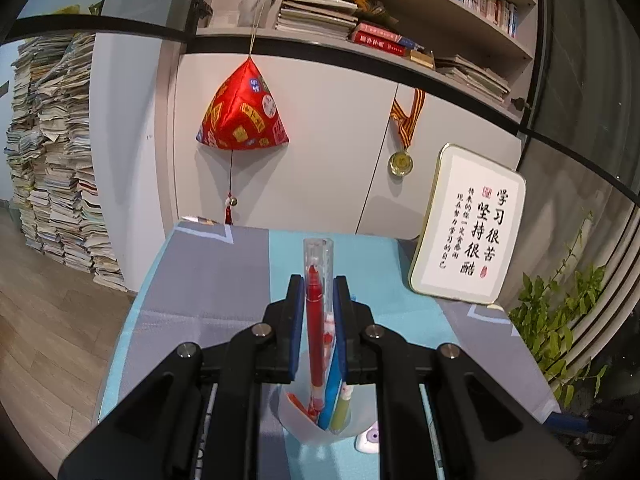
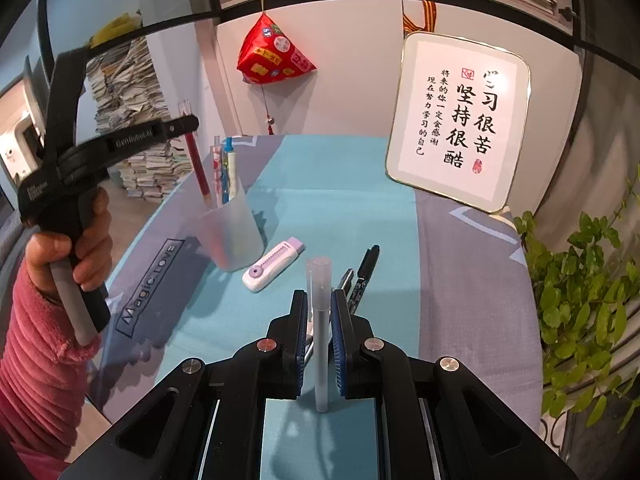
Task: Organize stationery
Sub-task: 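Lower the red gel pen into the cup and open the left tool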
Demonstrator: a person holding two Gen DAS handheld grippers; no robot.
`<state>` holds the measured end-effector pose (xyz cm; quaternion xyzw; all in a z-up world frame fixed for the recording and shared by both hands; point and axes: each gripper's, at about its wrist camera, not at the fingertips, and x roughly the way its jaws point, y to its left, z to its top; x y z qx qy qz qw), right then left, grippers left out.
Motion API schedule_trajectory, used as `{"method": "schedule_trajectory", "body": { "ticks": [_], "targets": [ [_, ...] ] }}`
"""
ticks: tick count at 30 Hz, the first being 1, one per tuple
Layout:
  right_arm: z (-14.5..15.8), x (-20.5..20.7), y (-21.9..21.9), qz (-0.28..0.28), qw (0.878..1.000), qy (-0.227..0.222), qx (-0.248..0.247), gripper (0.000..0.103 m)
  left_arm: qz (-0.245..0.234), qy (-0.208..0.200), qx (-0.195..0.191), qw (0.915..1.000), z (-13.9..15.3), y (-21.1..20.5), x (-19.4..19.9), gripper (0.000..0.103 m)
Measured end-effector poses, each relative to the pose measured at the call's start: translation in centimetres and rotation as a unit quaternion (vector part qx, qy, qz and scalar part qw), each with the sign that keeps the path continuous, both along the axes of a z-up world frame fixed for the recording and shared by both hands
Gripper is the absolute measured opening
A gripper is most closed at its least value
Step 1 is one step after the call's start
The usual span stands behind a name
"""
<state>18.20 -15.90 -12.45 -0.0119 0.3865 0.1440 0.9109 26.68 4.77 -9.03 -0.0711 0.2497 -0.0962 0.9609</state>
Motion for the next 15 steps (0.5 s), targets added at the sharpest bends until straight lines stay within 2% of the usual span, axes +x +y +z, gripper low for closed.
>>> {"method": "schedule_trajectory", "body": {
  "ticks": [15],
  "targets": [
    [0.2,0.0,0.8,0.009,1.000,-0.001,0.001,0.013,-0.010,0.030,0.001,0.9995,-2.0,0.0,-0.3,0.014]
  ]
}}
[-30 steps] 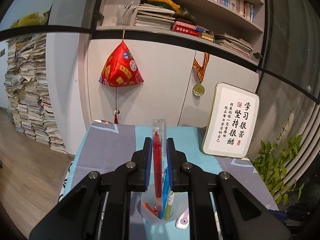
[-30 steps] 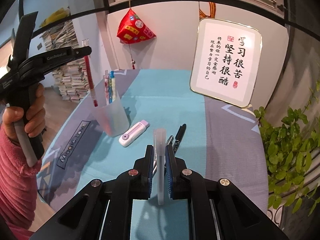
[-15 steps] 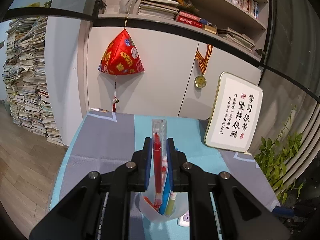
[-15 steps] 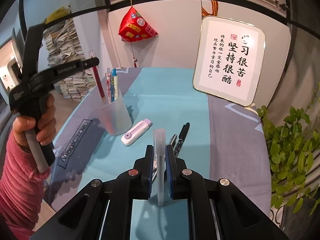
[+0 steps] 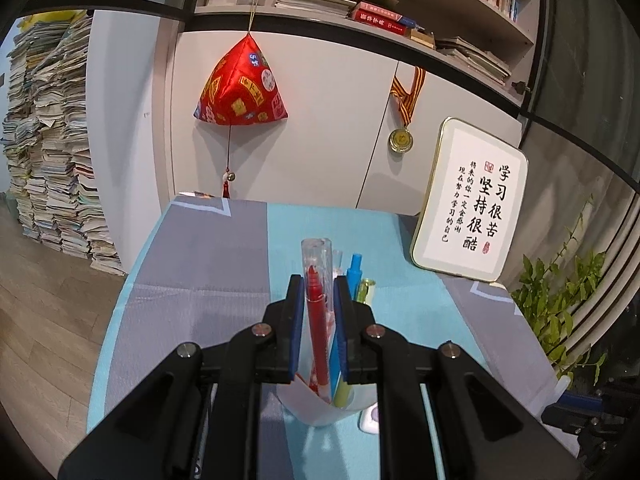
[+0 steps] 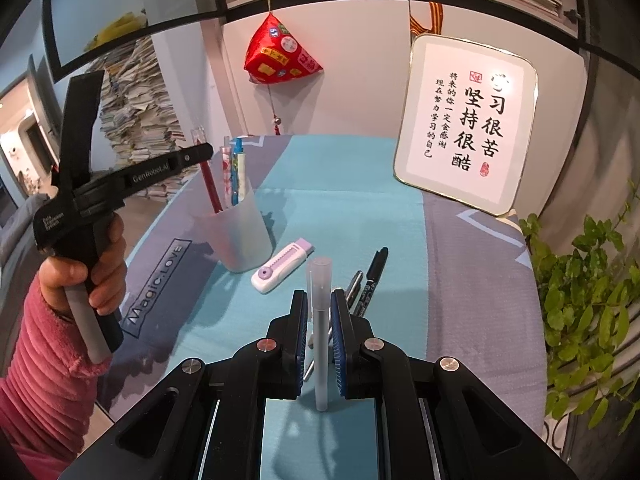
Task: Organize stationery
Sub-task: 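Lower the red gel pen into the cup and open the left tool, then carry the clear tube over the cup and release it with the right tool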
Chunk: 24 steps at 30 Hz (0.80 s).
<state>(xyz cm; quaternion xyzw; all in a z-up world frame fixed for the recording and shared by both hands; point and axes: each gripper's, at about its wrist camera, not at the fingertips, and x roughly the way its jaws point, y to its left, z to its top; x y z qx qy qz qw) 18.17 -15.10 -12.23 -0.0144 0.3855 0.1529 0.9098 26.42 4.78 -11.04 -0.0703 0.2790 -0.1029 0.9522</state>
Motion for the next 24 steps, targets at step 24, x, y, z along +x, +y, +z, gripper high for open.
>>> {"method": "schedule_trajectory", "body": {
  "ticks": [24],
  "targets": [
    [6.8,2.4,5.8,0.047,0.995,-0.079,0.023,0.013,0.049,0.010,-0.040,0.9979,-2.4,4.4,-8.0,0.038]
  ]
}}
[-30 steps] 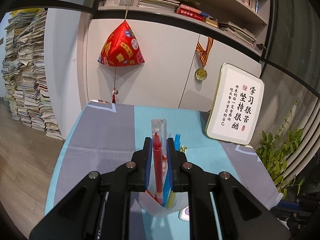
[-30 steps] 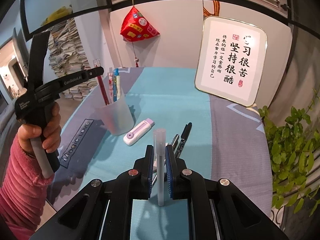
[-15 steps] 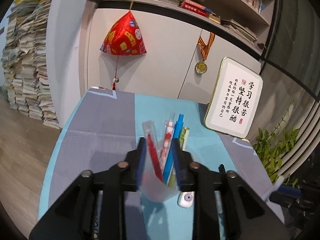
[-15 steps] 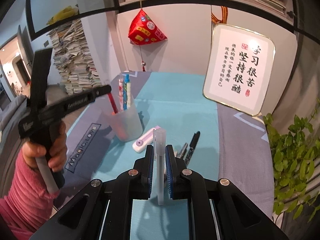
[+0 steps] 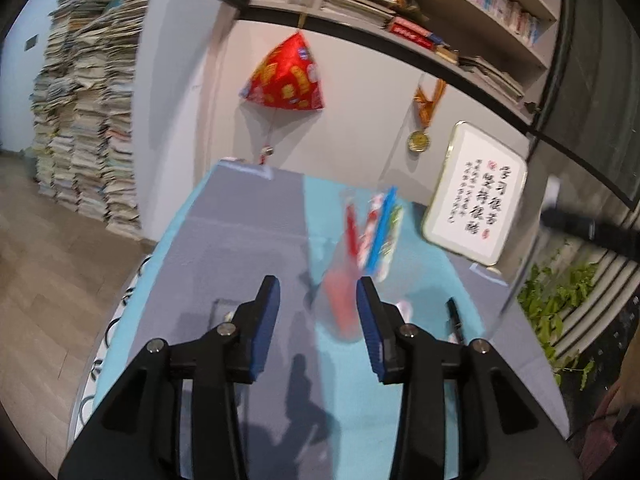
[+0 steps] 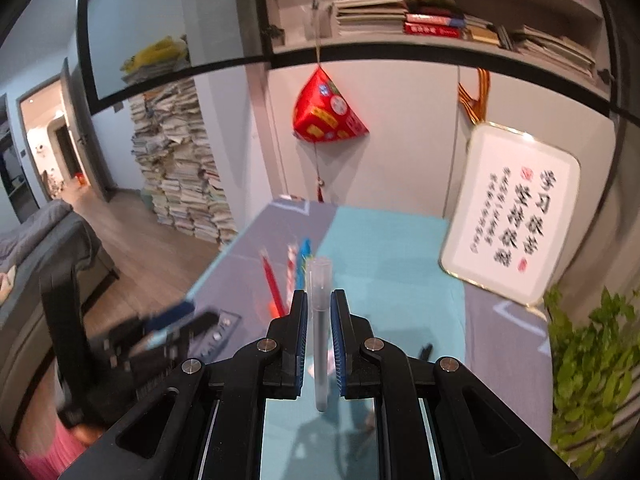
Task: Organize stationery
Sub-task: 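Carry the clear tube over the cup and release it with the right tool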
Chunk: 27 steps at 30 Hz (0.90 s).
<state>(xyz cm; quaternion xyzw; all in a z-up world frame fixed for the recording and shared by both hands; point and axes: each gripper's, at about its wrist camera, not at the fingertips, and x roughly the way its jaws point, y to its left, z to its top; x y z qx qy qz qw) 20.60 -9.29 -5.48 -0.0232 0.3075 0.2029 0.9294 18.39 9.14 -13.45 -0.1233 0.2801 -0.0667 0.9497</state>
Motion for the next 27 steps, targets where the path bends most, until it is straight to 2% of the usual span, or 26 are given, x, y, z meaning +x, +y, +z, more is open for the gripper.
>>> {"method": "schedule_trajectory", "body": {
  "ticks": [8,13,15,19,27],
  "targets": [
    [1.6,2.4,2.2,0.006,1.000,-0.011,0.020,0.013,0.020,0.018,0.008,0.9996,-1.2,1.2,-1.1,0.038],
    [3.0,3.9,3.7,-0.014,0.999,-0.048,0.019,0.013,0.021,0.023,0.014,0.9994,-1.6,1.1,-1.0,0.038],
    [2.8,4.7,4.2,-0.025,0.998,-0.052,0.013,0.013,0.018,0.022,0.013,0.9995,-1.7,1.0,-1.0,0.038],
    [1.9,6.0,4.2,-0.037,0.997,-0.054,0.035,0.013,0.017,0.028,0.013,0.9994,-2.0,0.9,-0.9,0.038],
    [-1.6,7.2,4.4,-0.039,0.999,-0.004,0.019,0.013,0.014,0.039,0.010,0.9991,-2.6,0.8,-0.3,0.038]
  ]
}}
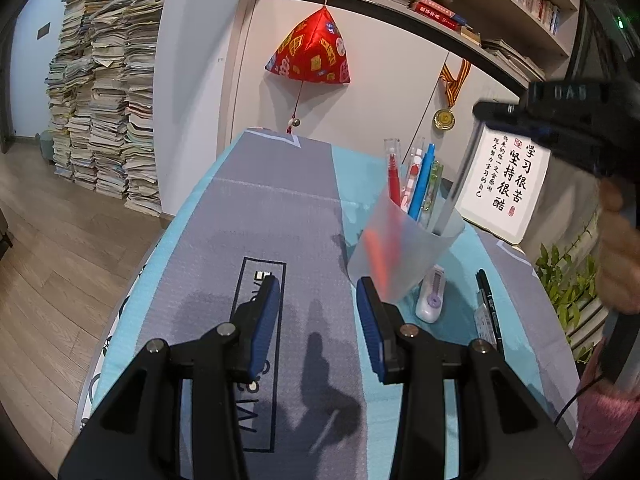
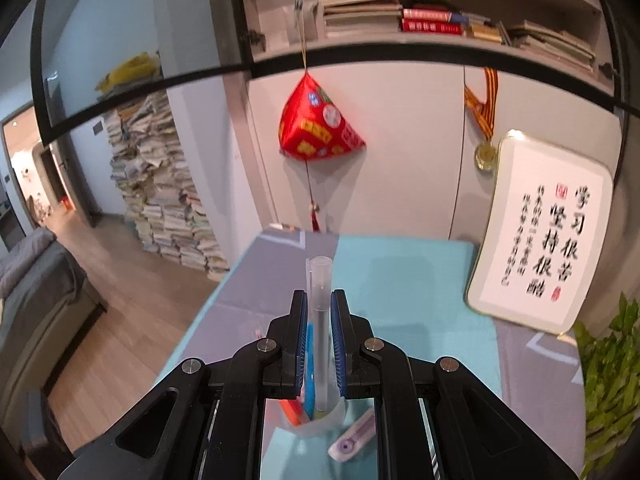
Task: Organize stationery
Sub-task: 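Carry the clear tube over the cup and release it with the right tool, then grasp the black marker with the right tool while the left tool approaches the silver pen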
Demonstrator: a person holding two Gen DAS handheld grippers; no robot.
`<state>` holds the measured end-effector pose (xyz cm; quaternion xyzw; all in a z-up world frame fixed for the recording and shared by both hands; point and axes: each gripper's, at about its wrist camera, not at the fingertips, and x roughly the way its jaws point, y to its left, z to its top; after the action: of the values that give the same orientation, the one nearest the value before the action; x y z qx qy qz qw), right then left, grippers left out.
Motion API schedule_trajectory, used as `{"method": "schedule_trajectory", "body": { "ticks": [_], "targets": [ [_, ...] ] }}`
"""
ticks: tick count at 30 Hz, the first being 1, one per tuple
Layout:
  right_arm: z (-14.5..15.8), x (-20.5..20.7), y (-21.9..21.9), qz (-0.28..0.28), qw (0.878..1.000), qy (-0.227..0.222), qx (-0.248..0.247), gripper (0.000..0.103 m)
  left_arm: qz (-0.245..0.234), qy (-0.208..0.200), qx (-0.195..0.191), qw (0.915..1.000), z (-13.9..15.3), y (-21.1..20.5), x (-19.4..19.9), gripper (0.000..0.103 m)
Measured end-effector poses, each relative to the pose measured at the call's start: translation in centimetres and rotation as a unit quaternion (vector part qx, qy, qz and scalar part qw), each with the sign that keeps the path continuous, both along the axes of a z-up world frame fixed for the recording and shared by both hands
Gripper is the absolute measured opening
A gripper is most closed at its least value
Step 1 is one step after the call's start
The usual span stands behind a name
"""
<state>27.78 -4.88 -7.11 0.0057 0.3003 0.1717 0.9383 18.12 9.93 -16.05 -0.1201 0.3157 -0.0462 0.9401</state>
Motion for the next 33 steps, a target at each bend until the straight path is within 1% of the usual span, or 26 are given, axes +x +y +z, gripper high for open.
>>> {"method": "schedule_trajectory", "body": {
  "ticks": [5,8,12,20,23,27,29,33],
  "targets": [
    [-2.8,0.3,-0.4,0.004,0.999,0.040,0.003,0.013,-0.006,0.010,0.000,0.9999,-0.4,-0.3,0.4,0.038],
    [-3.7,0.5,-0.6,0.002,0.999,0.054,0.003,0.013,-0.008,0.013,-0.002,0.9999,-0.5,-0.5,0.5,0.038],
    [-4.1,0.3,-0.9,0.003,0.998,0.062,0.006,0.013,-0.012,0.016,0.001,0.9998,-0.5,-0.9,0.5,0.038],
    [-4.0,-0.2,-1.4,0.011,0.998,0.068,0.015,0.013,-0.019,0.017,0.007,0.9996,-0.4,-1.8,0.3,0.038],
    [-3.9,-0.8,-2.3,0.011,0.997,0.067,0.019,0.013,-0.022,0.016,0.009,0.9996,-0.3,-2.1,0.1,0.038],
    [-4.0,-1.9,-4.4,-0.003,0.998,0.066,0.005,0.013,-0.026,0.016,0.011,0.9995,-0.1,-2.6,-0.1,0.038],
    [-4.4,-2.2,-5.8,-0.017,0.997,0.075,-0.002,0.013,-0.031,0.017,0.014,0.9993,-0.1,-3.1,-0.2,0.038],
    [-6.8,-2.2,-8.9,-0.050,0.993,0.108,-0.019,0.013,-0.048,0.022,0.022,0.9984,-0.2,-4.6,-0.3,0.038]
  ]
}}
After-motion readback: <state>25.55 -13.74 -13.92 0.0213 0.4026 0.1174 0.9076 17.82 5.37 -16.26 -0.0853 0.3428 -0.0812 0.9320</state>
